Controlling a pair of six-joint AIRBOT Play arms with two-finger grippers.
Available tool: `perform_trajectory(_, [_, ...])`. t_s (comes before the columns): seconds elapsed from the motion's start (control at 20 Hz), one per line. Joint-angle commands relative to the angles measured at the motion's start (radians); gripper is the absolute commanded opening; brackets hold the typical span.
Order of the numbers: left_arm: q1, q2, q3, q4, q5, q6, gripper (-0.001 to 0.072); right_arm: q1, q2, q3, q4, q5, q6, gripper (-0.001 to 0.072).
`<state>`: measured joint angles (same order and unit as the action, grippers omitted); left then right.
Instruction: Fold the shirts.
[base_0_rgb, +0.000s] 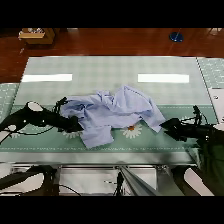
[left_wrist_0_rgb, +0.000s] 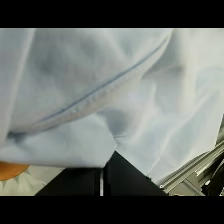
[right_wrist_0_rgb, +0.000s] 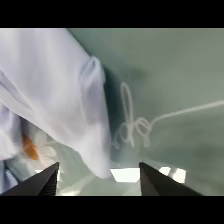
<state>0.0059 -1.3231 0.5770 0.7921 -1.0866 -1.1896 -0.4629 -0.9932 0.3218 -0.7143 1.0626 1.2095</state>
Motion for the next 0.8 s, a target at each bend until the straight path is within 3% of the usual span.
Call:
perform_trajectory(0.0, [0.001,0.003,0.054,-0.026,-0.025,0.0,0.0033,0.041,-0.029,-0.037,0.086,-0.109,-0.014,0.0586])
perform_trajectory(0.1, [0.002,0.003,0.094,-0.026,-0.025,0.0,0.0032,0.156,-0.089,-0.037,0.127,-0.166,-0.007,0.0566])
perform_trajectory(0.15, [0.006,0.003,0.114,-0.026,-0.027,-0.001,0.0032,0.216,-0.121,-0.037,0.162,-0.208,-0.008,0.0482])
perform_trajectory(0.25, [0.023,0.003,0.16,-0.026,-0.057,-0.001,0.0032,0.277,-0.15,-0.032,0.237,-0.259,-0.02,0.0023])
perform_trajectory(0.4, [0.066,0.02,0.243,-0.026,-0.139,0.003,0.0031,0.257,-0.08,0.039,0.317,-0.139,-0.152,0.0022])
perform_trajectory(0.6, [0.114,0.194,0.43,-0.027,-0.164,0.007,0.003,0.189,0.167,0.264,0.316,0.042,-0.126,0.0022])
perform_trajectory(0.75, [0.139,0.375,0.631,-0.026,-0.151,0.006,0.003,0.139,0.342,0.485,0.312,-0.006,-0.047,0.0022])
